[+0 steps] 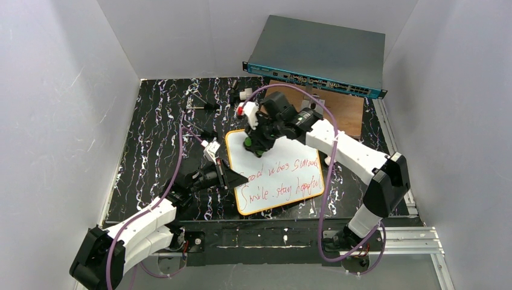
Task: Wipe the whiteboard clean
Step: Erase the whiteboard at the center of the board.
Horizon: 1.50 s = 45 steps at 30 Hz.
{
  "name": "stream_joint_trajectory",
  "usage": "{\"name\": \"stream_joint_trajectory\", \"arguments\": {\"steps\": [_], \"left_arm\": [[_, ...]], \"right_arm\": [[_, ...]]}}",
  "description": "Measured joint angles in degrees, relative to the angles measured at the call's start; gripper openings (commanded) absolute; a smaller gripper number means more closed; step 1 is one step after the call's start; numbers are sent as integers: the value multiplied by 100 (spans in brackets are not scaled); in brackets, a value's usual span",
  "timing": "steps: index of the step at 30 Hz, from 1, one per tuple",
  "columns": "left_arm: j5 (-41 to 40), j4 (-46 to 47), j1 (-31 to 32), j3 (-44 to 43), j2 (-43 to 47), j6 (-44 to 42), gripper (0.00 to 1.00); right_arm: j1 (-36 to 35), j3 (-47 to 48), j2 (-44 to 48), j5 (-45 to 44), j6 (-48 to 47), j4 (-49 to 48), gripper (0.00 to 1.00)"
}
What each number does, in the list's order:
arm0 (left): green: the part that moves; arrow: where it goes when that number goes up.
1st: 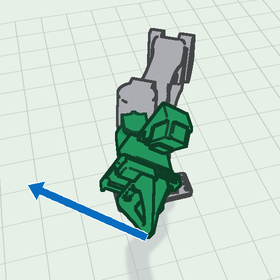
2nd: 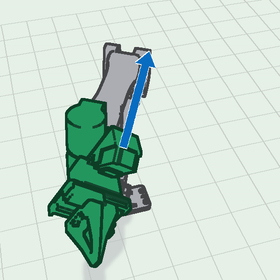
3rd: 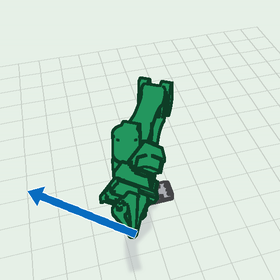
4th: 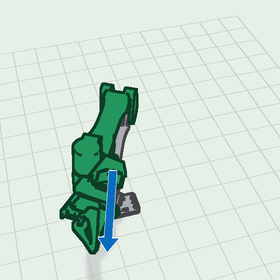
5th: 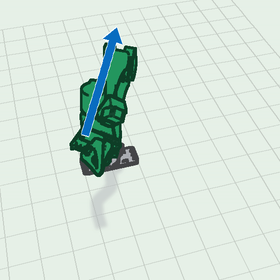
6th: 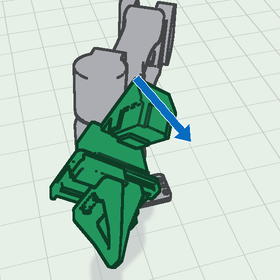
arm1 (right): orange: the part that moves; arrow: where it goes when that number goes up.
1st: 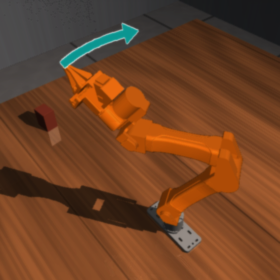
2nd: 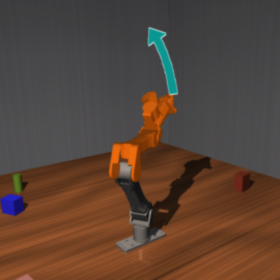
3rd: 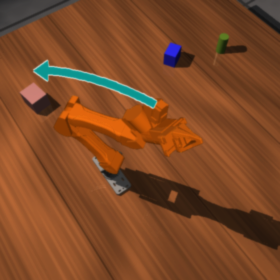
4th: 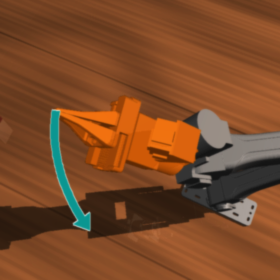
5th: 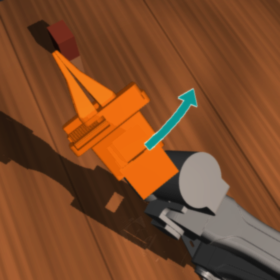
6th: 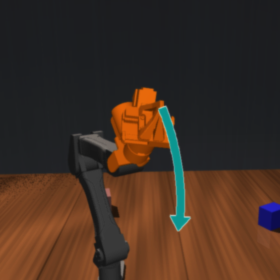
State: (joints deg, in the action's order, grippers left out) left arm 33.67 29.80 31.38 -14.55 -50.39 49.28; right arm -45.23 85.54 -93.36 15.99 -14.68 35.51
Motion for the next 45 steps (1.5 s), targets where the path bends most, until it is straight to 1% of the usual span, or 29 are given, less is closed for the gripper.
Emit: {"name": "stream_joint_trajectory", "arguments": {"steps": [2, 4, 8, 10, 15, 16, 18, 21, 23, 27, 30, 32, 34, 36, 38, 40, 43, 45], "left_arm": [[9, 15, 2, 0, 0, -44, 0], [-7, -17, 2, 2, 4, -31, 0], [-63, -107, 0, 4, 22, 57, 0], [-79, -140, -2, 4, 26, 111, 0], [-66, -105, -2, 4, 31, 131, 0], [-63, -101, -2, 4, 31, 138, 0], [-66, -90, -2, 4, 11, 210, 0], [-66, -66, -11, 4, -35, 297, 0], [-68, -26, -13, 4, -79, 326, 0], [-42, 107, -11, 4, -120, 205, 0], [9, 232, 22, 4, -127, 26, 0], [39, 256, 42, 4, -122, -52, 0], [48, 210, 61, 4, -52, -125, 0], [28, 85, 63, 4, 63, -149, 0], [-13, -79, 48, 4, 192, -131, 0], [-33, -173, 35, 4, 297, -125, 0], [-28, -227, 26, 4, 391, -195, 0], [-20, -243, 24, 4, 409, -254, 0]], "right_arm": [[-249, 197, -131, 144, 37, 2, 1], [-323, 199, -166, 125, 68, 11, 1], [-70, -188, -28, -13, 155, -177, 1], [332, -629, 192, -136, 188, -293, 1], [1657, -1700, 697, -654, 142, -511, 1], [1832, -1915, 769, -734, 114, -553, 1], [1917, -2186, 850, -802, 68, -568, 1], [1652, -2218, 863, -940, -90, -538, 1], [1263, -2031, 828, -946, -190, -348, 1], [227, -949, 468, -525, -240, 103, 1], [-339, -37, 87, -39, -166, 170, 1], [-520, 313, -72, 195, -114, 166, 1], [-527, 363, -87, 197, -83, 181, 1], [-352, 254, -46, 186, -50, 170, 1], [37, -63, 120, 118, -52, 144, 1], [566, -483, 378, -94, -81, 111, 1], [1521, -1386, 911, -564, -223, -26, 1], [1952, -1908, 1202, -750, -295, -44, 1]]}}
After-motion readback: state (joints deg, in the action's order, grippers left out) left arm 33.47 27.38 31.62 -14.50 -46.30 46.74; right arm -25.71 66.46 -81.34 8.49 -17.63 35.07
